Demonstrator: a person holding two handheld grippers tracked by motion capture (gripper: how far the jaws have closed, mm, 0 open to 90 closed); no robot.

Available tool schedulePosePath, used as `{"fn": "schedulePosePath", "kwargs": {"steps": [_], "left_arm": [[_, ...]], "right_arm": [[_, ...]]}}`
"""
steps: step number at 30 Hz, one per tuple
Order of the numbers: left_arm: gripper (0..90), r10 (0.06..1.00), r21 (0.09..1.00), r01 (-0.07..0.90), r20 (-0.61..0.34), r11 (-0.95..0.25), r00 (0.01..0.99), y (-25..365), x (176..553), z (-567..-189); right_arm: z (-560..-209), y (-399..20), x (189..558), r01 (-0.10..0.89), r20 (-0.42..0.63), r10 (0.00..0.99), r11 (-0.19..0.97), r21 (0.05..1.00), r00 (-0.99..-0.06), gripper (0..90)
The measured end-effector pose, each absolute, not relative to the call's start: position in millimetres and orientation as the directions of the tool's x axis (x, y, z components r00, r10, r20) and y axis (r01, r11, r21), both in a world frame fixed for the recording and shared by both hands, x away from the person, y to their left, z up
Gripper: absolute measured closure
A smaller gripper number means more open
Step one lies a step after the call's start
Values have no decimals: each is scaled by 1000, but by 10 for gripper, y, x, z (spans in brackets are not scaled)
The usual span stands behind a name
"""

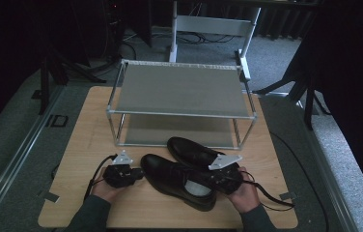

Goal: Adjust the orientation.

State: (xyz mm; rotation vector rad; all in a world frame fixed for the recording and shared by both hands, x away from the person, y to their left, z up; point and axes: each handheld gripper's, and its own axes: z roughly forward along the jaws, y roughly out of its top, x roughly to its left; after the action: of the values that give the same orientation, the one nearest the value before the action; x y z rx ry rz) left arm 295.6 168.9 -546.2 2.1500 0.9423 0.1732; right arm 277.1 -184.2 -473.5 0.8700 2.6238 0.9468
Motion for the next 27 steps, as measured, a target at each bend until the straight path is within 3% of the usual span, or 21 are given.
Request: {"fn": "schedulePosePath", "kwargs": {"steps": [11,21,27], "left_arm": [[739,601,696,529,-173,-486,780,1249,2930,-5483],[734,600,706,524,-174,-477,781,1214,2904,-5461],[698,619,718,510,-140,-474,773,1187,2771,-5377]], "right_arm": [[-4692,-2282,2604,480,-18,641,593,647,-767,854],[-4754,-2382,2579,482,-26,648,591,647,-761,846],[-4611,-2525,2560,444,4,632,541,714,-775,627]]}}
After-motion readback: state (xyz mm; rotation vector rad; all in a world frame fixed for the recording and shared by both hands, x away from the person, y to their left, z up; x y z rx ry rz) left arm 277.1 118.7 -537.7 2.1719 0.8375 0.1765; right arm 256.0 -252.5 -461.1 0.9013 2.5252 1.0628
